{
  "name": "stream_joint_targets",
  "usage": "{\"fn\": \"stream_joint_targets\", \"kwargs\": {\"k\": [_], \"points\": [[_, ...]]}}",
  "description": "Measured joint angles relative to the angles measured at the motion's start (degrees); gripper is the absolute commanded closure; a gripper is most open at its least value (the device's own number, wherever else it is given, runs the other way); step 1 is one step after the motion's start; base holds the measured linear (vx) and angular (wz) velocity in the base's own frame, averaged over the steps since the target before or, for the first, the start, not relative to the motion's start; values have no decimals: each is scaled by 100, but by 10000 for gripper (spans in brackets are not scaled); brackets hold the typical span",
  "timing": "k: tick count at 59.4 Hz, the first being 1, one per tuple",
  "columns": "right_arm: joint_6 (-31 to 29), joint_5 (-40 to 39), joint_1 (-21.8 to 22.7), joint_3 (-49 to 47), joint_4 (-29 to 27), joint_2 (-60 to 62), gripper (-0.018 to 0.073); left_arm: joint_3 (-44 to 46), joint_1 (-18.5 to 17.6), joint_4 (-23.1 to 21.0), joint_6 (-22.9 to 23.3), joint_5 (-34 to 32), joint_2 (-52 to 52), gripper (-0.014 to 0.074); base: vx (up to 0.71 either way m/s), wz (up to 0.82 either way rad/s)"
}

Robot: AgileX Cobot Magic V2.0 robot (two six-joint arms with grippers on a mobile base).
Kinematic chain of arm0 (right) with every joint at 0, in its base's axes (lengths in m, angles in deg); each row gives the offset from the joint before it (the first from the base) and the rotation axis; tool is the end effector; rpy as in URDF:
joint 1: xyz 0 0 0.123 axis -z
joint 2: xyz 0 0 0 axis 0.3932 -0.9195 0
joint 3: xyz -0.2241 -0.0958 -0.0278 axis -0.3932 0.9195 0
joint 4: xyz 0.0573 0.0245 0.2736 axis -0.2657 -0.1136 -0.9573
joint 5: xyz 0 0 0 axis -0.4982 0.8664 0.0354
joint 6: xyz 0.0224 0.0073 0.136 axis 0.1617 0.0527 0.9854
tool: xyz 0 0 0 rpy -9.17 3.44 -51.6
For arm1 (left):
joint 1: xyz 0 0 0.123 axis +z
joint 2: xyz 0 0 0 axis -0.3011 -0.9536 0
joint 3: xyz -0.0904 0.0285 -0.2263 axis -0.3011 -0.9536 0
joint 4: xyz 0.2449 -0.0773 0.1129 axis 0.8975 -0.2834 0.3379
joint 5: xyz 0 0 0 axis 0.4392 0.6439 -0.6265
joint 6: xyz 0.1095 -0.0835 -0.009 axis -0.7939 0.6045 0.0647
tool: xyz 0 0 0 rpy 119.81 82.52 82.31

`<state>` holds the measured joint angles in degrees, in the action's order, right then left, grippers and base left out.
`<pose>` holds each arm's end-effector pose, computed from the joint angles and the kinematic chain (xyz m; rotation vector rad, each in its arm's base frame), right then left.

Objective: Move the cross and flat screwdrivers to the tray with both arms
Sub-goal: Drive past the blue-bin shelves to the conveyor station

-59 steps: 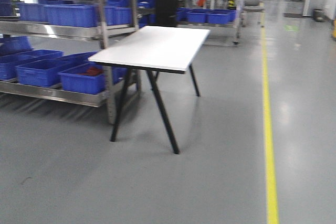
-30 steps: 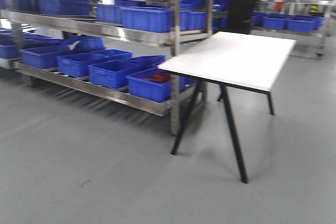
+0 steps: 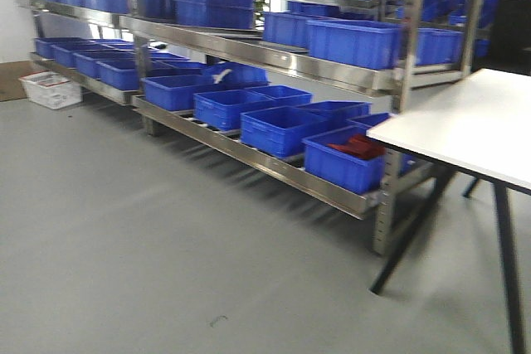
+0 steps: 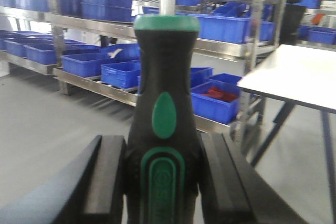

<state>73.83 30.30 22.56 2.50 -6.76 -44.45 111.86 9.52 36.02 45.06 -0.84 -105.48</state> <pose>0.1860 0.0149 0.4237 -0.0155 1.5092 0.1515 0.1847 -0.0329 0.4073 0.0859 1.6312 -0.2096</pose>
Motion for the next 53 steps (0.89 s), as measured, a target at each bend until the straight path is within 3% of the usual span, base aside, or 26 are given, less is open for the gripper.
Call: {"fn": "stream_joint_targets", "kwargs": {"k": [53], "points": [[0,-5,0,0,0,0,567,0,0,-4,0,-5,0,596,51,46]]}}
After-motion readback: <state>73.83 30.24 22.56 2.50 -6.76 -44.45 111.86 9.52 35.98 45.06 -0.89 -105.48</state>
